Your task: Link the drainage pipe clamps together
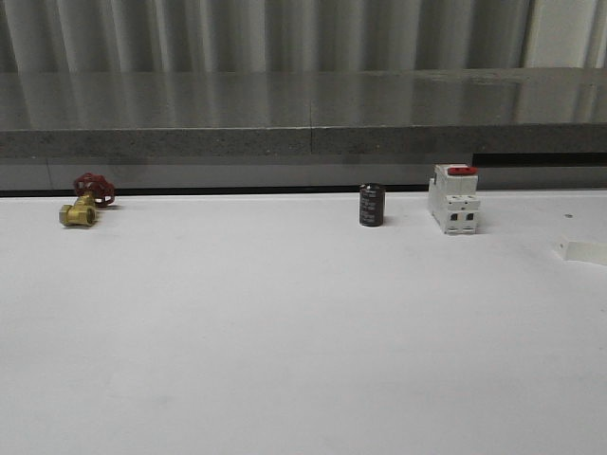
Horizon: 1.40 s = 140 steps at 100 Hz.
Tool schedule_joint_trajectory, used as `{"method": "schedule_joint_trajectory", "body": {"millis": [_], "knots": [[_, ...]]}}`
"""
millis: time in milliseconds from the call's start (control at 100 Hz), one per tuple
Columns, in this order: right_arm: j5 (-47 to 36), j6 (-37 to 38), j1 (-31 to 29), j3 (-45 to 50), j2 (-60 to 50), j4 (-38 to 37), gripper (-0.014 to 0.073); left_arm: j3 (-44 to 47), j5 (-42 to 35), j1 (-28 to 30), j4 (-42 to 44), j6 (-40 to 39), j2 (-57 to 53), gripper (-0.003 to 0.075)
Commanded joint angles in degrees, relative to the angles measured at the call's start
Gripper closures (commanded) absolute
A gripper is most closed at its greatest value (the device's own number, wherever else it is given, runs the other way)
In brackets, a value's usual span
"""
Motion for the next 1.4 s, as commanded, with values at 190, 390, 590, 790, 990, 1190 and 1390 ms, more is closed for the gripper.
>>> {"method": "schedule_joint_trajectory", "body": {"millis": [190, 390, 590, 790, 990, 1190, 1390], "knots": [[-4.4, -0.2, -0.3, -0.9, -0.9, -0.7, 0.0660, 2.0, -9.8, -1.2, -1.2, -0.4, -1.6, 0.0741], [-4.4, -0.2, -0.3, -0.9, -0.9, -0.7, 0.0660, -3.8, -1.8, -1.2, -1.7, -0.4, -1.5, 0.0741], [-4.4, -0.2, -0.3, -0.9, -0.9, -0.7, 0.0660, -13.6, 12.0, -1.2, 0.8, -0.4, 1.7, 0.0741], [-4.4, -0.2, -0.3, -0.9, -0.9, -0.7, 0.0660, -21.8, 23.1, -1.2, 1.0, -0.4, 9.9, 0.0738], [-4.4, -0.2, -0.3, -0.9, -0.9, -0.7, 0.0660, -26.7, 25.3, -1.2, 1.5, -0.4, 18.8, 0.0499], [-4.4, -0.2, -0.3, -0.9, -0.9, -0.7, 0.0660, -27.1, 18.6, -1.2, 2.2, -0.4, 25.6, 0.0226], [-4.4, -0.2, -0.3, -0.9, -0.9, -0.7, 0.0660, -28.2, 13.5, -1.2, 3.1, -0.4, 31.1, 0.0229]]}}
